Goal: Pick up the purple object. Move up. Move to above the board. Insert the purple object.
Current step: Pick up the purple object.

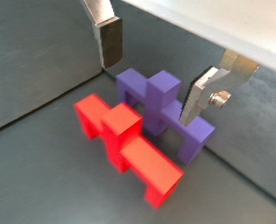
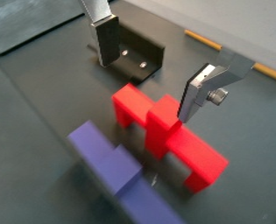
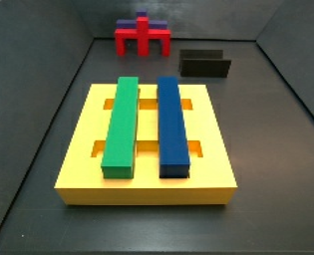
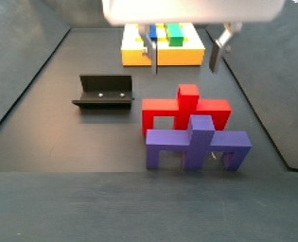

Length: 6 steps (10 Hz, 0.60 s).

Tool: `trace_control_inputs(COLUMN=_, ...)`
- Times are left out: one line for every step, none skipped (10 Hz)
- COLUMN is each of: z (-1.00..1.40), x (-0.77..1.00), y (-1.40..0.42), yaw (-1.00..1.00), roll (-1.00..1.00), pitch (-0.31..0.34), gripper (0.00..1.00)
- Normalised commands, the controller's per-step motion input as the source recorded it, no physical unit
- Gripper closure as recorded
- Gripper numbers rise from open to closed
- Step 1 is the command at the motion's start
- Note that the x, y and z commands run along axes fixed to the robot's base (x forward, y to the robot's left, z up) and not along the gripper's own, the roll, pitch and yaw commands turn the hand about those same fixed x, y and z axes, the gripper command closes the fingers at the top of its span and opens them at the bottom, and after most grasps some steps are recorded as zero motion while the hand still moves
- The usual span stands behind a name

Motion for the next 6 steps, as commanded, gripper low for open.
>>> trace_control_inputs(z=-0.15, x=-0.01, y=0.95, yaw=-0.05, roll=0.0, pitch=0.0, gripper=0.0)
trace_control_inputs(z=-0.16, x=0.0, y=0.93, yaw=-0.07, roll=0.0, pitch=0.0, gripper=0.0)
trace_control_inputs(z=-0.35, x=-0.07, y=0.85, yaw=-0.12, roll=0.06, pitch=0.0, gripper=0.0)
trace_control_inputs(z=-0.46, x=-0.2, y=0.71, yaw=-0.19, roll=0.05, pitch=-0.016, gripper=0.0)
trace_control_inputs(z=-0.44, x=-0.4, y=0.63, yaw=-0.22, roll=-0.06, pitch=-0.074, gripper=0.0)
trace_control_inputs(z=-0.33, x=-0.3, y=0.33, yaw=-0.22, roll=-0.08, pitch=-0.051, gripper=0.0)
